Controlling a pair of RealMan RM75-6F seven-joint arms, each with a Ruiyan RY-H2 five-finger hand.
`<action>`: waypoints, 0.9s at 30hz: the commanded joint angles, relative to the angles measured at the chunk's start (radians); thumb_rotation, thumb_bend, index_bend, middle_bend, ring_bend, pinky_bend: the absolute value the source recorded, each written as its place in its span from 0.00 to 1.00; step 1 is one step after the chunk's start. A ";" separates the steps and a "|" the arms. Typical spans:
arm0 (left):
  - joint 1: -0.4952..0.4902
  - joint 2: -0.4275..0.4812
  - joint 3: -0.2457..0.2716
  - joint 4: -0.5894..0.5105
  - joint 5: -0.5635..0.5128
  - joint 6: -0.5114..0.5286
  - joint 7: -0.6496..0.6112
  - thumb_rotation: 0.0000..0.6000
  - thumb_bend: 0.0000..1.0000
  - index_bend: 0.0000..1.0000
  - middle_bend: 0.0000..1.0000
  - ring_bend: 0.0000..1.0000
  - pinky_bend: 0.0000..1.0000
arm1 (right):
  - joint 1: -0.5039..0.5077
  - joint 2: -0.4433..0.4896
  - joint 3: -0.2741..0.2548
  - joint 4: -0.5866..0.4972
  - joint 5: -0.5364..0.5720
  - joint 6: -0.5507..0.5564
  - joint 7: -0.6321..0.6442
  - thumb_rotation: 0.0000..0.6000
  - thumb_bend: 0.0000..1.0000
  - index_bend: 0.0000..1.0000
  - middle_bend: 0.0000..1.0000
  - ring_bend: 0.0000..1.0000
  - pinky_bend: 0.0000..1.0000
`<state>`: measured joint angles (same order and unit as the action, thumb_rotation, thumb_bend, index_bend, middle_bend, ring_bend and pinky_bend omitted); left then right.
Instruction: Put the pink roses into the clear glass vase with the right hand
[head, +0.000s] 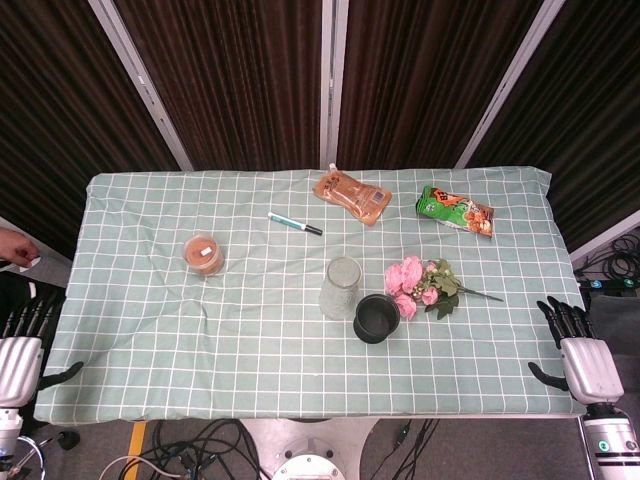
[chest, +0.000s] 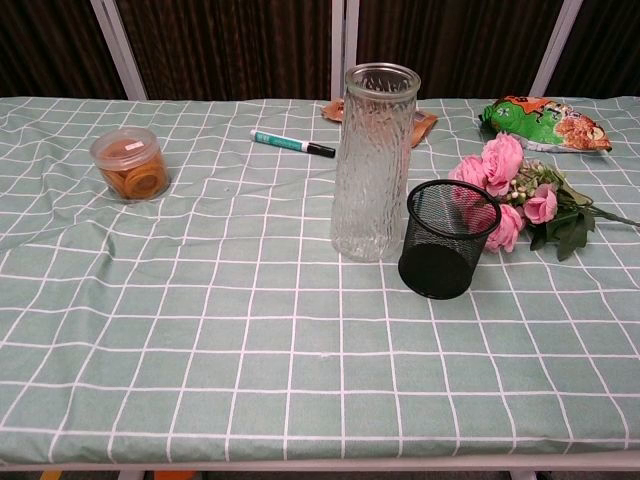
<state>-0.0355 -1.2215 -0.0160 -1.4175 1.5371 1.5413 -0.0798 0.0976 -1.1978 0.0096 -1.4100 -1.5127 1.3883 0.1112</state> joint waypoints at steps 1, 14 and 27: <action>0.000 -0.001 0.000 0.002 0.000 0.000 -0.002 1.00 0.01 0.07 0.00 0.00 0.06 | 0.000 0.001 0.002 0.000 0.003 0.000 0.000 1.00 0.12 0.00 0.00 0.00 0.00; -0.011 0.006 -0.002 0.000 -0.001 -0.016 0.000 1.00 0.01 0.07 0.00 0.00 0.06 | 0.046 -0.015 0.043 -0.109 0.043 -0.043 -0.166 1.00 0.11 0.00 0.00 0.00 0.00; -0.007 0.003 -0.001 0.038 -0.020 -0.029 -0.050 1.00 0.01 0.07 0.00 0.00 0.06 | 0.263 -0.082 0.175 -0.227 0.295 -0.316 -0.417 1.00 0.11 0.00 0.00 0.00 0.00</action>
<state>-0.0431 -1.2189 -0.0154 -1.3828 1.5199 1.5112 -0.1252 0.3154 -1.2570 0.1541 -1.6295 -1.2656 1.1189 -0.2584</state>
